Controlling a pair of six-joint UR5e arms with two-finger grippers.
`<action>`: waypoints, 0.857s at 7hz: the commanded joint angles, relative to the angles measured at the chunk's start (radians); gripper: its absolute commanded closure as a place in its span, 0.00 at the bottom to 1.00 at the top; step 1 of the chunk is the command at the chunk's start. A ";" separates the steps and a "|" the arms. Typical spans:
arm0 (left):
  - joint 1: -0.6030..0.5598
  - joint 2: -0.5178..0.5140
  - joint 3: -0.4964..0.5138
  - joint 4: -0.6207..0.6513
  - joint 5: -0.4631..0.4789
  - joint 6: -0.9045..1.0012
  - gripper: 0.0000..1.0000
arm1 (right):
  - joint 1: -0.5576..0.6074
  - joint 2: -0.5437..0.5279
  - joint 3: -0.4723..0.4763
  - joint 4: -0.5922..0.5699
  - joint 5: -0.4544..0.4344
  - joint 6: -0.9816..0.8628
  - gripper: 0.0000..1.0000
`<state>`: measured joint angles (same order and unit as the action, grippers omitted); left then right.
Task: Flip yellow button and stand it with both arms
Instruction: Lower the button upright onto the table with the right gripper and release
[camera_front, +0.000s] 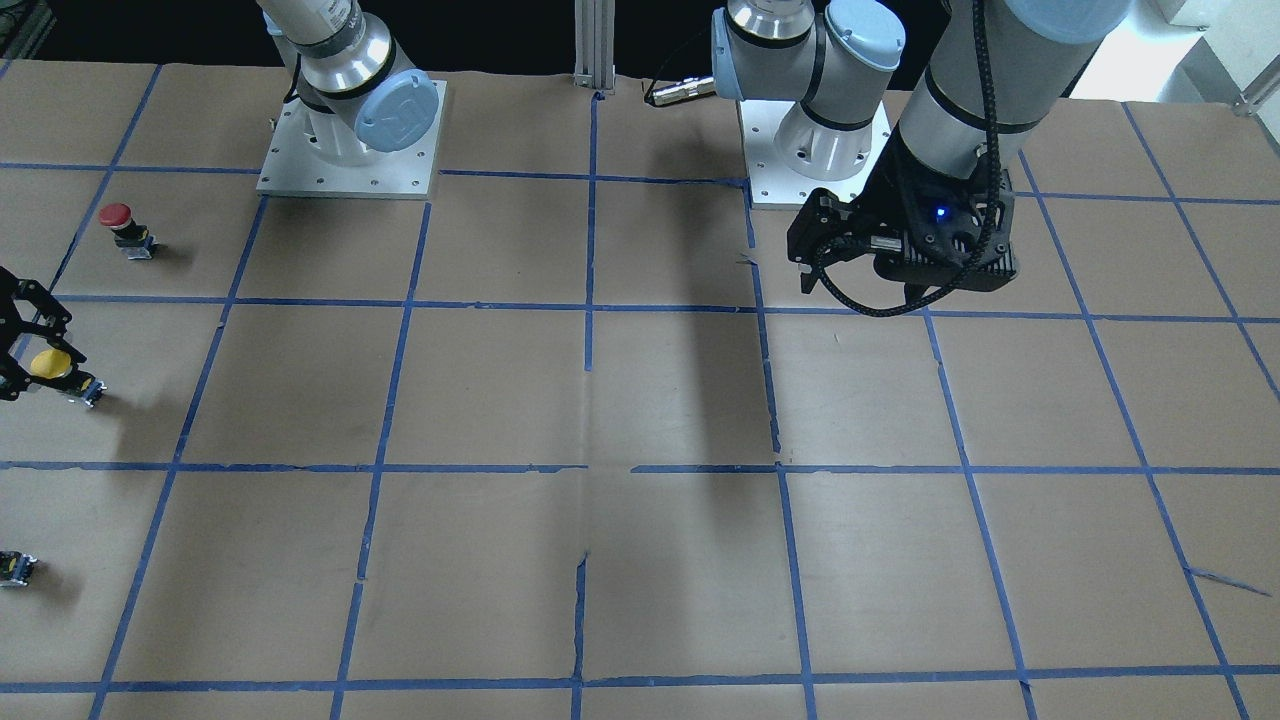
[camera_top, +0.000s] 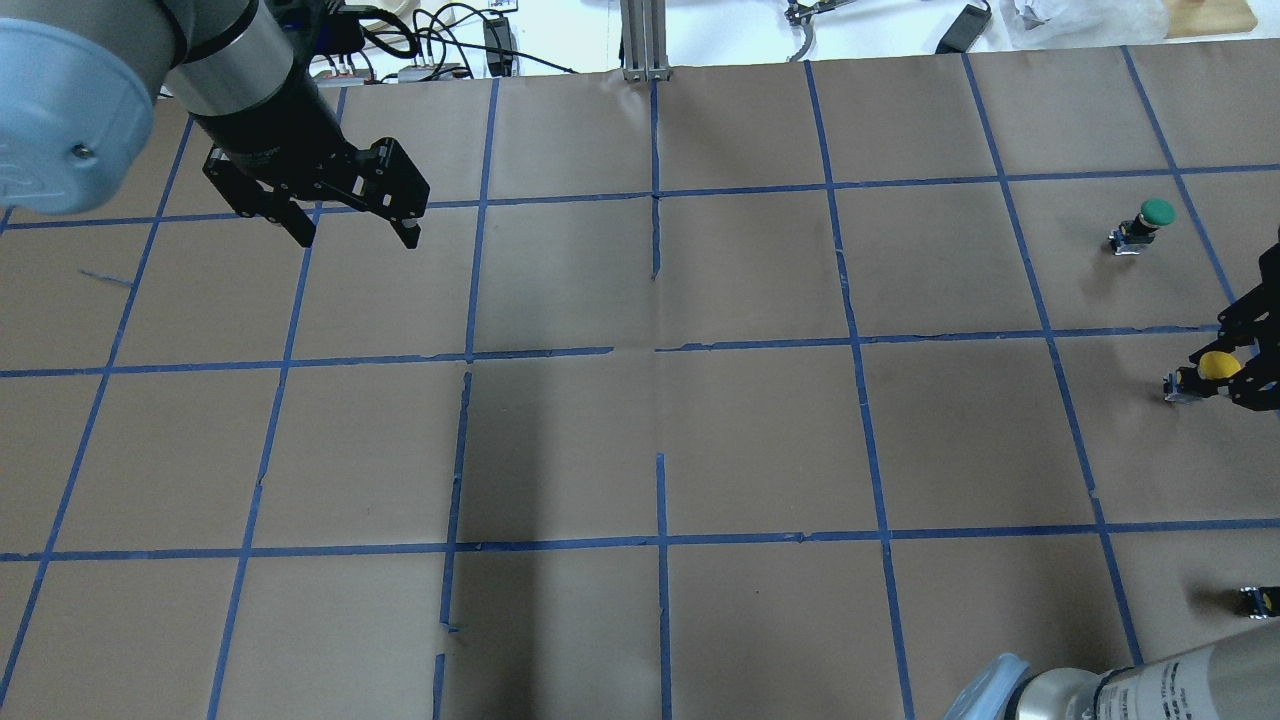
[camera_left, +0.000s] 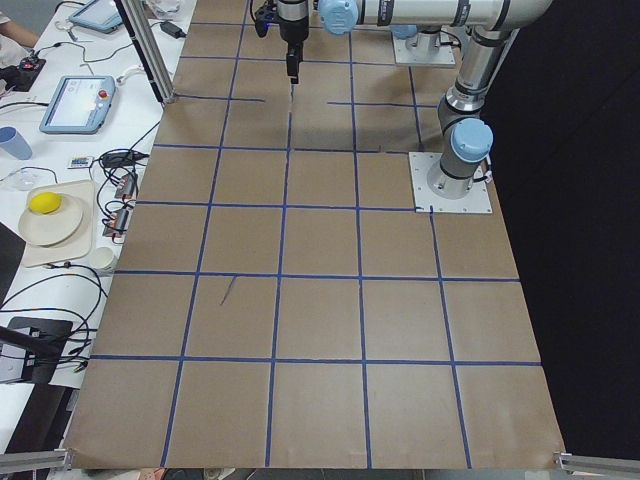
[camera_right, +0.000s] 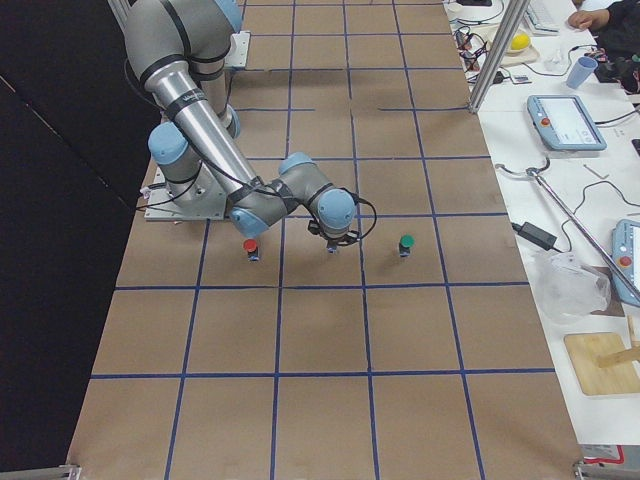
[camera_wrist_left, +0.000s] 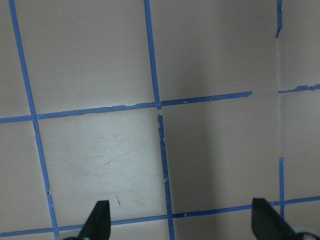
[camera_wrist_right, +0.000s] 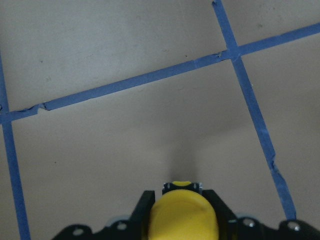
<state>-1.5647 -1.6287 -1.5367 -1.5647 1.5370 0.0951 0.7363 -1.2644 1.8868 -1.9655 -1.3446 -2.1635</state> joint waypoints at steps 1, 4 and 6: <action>0.000 0.001 0.001 0.000 0.000 0.000 0.00 | -0.002 0.032 -0.008 -0.001 -0.004 0.001 0.58; 0.003 0.001 0.009 0.008 0.000 -0.002 0.00 | 0.000 0.023 -0.008 0.001 -0.013 0.008 0.10; 0.005 0.001 0.009 0.008 0.000 0.000 0.00 | 0.000 -0.015 -0.006 0.002 -0.013 0.039 0.07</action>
<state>-1.5611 -1.6277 -1.5281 -1.5572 1.5371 0.0947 0.7362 -1.2538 1.8796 -1.9646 -1.3568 -2.1460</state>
